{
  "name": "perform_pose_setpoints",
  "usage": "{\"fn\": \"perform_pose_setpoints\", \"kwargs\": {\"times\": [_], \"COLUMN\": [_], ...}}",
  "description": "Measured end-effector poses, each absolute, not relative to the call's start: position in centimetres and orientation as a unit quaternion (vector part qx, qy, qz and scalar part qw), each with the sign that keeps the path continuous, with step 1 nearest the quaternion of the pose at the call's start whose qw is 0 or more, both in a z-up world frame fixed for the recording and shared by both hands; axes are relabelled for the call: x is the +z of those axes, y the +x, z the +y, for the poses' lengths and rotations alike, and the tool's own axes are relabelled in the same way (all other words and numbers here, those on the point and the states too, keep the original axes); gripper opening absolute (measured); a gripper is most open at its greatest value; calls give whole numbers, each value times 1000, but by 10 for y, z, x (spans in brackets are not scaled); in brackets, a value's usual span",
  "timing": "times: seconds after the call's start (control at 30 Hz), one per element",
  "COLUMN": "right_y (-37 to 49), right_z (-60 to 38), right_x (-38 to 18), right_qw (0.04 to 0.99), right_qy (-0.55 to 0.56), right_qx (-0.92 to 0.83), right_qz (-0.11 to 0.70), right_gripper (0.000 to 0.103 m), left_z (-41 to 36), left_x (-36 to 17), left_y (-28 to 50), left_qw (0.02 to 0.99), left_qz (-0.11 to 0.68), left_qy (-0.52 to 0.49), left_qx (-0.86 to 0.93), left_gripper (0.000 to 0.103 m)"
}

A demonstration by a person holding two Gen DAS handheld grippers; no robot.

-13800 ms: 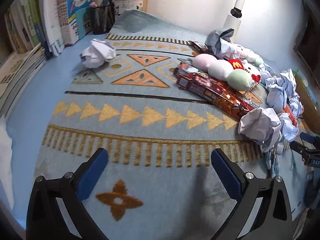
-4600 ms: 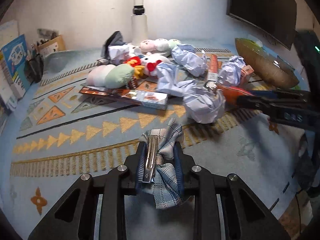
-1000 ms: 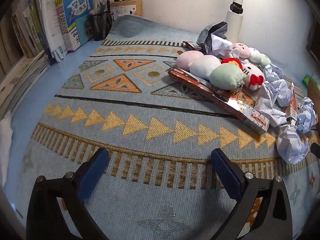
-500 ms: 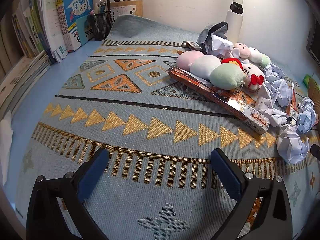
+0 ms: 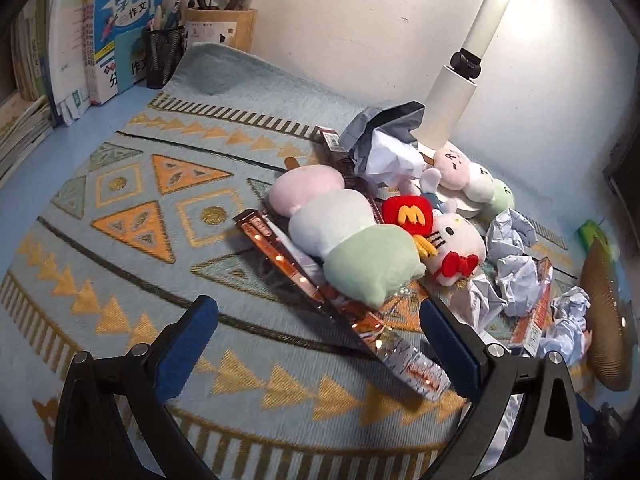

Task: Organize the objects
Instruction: 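Return both grippers to the desk and grasp the snack stick with the left gripper, then carry the snack stick with the left gripper while the right gripper carries a paper ball to the bowl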

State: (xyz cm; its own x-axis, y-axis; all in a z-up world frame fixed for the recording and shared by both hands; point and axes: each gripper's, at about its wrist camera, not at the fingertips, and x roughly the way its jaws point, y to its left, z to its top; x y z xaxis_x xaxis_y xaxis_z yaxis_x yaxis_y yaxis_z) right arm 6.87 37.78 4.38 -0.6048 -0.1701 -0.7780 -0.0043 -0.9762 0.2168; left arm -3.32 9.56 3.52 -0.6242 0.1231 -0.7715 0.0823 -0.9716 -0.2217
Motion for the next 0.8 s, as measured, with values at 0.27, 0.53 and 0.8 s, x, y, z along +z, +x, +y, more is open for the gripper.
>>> {"fn": "perform_pose_setpoints", "kwargs": {"times": [0.27,0.53,0.8], "right_y": [96,88,74], "right_z": [363,340,269], "right_x": [68,59,51], "right_qw": [100,142,161], "right_qy": [367,412,434], "right_qx": [-922,-898,-886], "right_qz": [-64,-58,-36], "right_gripper": [100,100,100], "left_z": [102,27,33], "left_x": [33,36,25], "left_y": [-25,6,-6], "left_qw": [67,41,50], "left_qz": [-75,-56,-69], "left_qy": [-461,-475,-437], "left_qx": [882,877,895], "left_gripper": [42,37,44]}}
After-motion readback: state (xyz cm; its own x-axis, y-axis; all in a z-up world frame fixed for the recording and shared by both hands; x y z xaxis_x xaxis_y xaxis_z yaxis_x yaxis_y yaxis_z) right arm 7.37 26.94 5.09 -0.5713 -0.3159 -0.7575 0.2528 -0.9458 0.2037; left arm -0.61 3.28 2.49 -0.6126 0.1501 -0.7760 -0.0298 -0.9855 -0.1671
